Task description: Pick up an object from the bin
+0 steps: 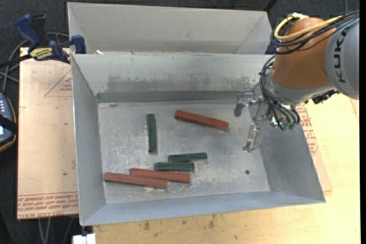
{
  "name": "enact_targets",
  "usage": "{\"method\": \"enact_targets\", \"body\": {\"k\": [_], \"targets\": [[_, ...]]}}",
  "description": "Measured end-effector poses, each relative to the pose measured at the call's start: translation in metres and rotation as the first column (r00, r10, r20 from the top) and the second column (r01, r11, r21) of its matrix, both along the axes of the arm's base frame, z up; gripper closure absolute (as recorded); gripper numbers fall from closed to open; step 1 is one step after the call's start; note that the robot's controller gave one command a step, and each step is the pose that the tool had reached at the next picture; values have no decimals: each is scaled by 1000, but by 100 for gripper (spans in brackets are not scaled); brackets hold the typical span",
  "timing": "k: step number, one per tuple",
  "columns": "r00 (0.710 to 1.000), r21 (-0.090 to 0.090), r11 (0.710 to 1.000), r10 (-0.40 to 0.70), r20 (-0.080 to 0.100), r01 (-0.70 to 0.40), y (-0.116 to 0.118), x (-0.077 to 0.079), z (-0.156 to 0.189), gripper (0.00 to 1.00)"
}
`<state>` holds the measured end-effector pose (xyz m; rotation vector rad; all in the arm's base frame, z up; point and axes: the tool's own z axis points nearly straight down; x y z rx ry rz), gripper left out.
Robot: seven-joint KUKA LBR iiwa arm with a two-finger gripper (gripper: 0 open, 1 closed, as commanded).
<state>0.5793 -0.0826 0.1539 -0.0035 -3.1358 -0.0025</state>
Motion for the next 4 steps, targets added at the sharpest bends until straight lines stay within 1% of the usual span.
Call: {"method": "enact_targets", "body": {"k": [1, 2, 3, 4], "targets": [[995, 1, 995, 96, 6, -96, 27, 41, -88, 0], [995, -1, 995, 95, 9, -95, 26, 42, -83, 100], [957, -1, 957, 290, 14, -290, 71, 62, -41, 100], [846, -3, 846, 533, 17, -533, 151, 67, 57, 100]]}}
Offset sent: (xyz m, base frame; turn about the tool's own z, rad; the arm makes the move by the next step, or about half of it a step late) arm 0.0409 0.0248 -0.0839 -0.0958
